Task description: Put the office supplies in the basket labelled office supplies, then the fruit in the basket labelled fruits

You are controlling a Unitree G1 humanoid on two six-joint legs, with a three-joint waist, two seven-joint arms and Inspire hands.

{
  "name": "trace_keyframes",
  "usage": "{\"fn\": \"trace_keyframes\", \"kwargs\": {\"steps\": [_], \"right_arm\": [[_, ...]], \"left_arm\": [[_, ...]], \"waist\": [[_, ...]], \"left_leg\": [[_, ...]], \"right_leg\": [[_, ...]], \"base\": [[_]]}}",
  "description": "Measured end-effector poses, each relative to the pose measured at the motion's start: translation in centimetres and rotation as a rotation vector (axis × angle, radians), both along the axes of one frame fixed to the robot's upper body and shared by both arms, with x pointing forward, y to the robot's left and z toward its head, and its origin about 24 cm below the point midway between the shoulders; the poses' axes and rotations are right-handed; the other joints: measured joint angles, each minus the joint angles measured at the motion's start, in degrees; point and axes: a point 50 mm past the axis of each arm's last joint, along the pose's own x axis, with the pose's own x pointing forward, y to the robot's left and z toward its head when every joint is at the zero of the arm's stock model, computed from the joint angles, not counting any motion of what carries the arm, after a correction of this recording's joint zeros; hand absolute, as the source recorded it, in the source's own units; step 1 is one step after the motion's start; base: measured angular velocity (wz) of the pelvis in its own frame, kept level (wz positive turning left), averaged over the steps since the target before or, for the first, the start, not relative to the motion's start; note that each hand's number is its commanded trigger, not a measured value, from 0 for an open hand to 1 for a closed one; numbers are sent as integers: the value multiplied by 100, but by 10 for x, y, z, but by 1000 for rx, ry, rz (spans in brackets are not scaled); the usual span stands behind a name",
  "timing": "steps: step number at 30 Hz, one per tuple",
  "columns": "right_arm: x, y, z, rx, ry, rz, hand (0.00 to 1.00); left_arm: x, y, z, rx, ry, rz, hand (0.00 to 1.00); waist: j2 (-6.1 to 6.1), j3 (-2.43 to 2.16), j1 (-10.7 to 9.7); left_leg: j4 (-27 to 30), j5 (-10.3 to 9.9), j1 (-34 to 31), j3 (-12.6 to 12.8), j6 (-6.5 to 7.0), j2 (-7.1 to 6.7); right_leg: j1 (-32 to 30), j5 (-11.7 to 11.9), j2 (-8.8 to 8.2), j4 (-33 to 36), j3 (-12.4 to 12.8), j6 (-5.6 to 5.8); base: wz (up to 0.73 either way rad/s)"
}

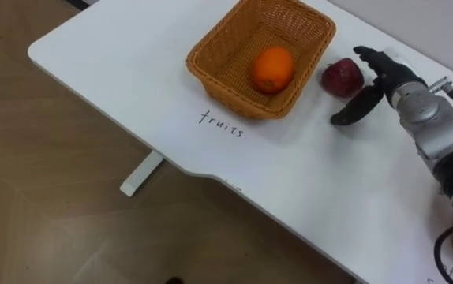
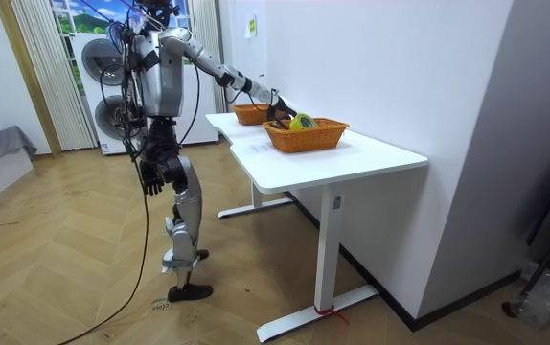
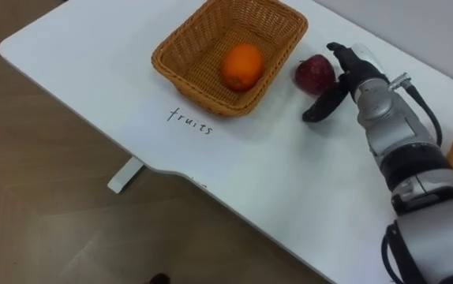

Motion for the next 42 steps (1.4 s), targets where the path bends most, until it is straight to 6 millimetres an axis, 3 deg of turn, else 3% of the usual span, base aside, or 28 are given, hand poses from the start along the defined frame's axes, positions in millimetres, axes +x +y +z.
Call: {"fn": "trace_keyframes", "kwargs": {"steps": [11, 30, 35, 42], "right_arm": [[1, 2, 2, -21, -2, 16, 0], [2, 5, 2, -64, 20, 52, 0], [2, 9, 0, -114, 35, 82, 0], [2, 10, -1, -155, 42, 94, 0]], "left_arm": [[-4, 0, -1, -5, 23, 10, 0], [0, -2, -1, -47, 0, -16, 0], [1, 0, 0, -55, -1, -22, 0], [1, 5, 2, -45, -4, -23, 0]], "waist": [[52, 2, 83], [13, -26, 126], [-41, -65, 179], [-58, -57, 263]], "left_leg": [[-45, 38, 69, 0, -28, 36], [-46, 38, 79, 2, -28, 34], [-58, 38, 91, 6, -28, 36], [-54, 38, 90, 6, -29, 36]], "right_leg": [[87, 15, 48, -95, 0, -33], [90, 6, 48, -92, 35, -34], [91, 6, 47, -94, 45, -34], [96, 7, 47, -94, 43, -34]], "base": [[0], [0], [0], [0]]}}
